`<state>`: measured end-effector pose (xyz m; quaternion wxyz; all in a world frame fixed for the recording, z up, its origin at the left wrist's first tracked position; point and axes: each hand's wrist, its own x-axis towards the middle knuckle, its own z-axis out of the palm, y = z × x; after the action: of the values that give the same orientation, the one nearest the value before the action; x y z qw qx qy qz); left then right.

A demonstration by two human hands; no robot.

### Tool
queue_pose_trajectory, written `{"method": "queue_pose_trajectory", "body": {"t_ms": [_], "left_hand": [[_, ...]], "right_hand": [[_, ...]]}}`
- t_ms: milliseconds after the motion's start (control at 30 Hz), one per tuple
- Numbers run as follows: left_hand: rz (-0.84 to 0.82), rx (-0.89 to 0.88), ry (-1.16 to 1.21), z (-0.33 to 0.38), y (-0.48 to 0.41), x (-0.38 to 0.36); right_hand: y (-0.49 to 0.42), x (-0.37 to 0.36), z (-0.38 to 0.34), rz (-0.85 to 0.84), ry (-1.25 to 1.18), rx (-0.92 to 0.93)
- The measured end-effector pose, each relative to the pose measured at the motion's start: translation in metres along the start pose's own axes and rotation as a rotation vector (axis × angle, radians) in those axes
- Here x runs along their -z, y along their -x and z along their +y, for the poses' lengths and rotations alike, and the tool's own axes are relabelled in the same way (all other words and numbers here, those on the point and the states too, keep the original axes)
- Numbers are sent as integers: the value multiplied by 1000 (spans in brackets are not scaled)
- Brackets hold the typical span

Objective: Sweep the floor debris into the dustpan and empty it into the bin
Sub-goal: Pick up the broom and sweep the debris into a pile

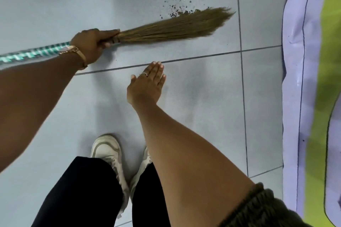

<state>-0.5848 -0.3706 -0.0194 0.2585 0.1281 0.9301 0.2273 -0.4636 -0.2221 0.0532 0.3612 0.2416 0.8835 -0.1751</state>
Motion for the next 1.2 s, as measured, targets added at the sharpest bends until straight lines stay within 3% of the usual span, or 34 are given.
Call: {"method": "queue_pose_trajectory", "body": {"t_ms": [167,333,467,733,867,1067,1200], "left_hand": [[43,-70,63,71,30,-2],[-112,-156,164,138,56,-54],[-177,-93,48,165,37,-98],[19,71,94,126,0,-95],[102,162,136,91,19,-71],[187,47,167,101,58,-27],[289,3,199,129,21,11]], "right_hand": [[20,26,24,57,-55,-27],[33,36,61,55,-78,-242],[16,39,94,47,-46,-333],[-21,47,127,246,83,-135],[-17,50,121,256,151,-74],[10,61,100,231,96,-70],[17,67,86,245,56,-71]]}}
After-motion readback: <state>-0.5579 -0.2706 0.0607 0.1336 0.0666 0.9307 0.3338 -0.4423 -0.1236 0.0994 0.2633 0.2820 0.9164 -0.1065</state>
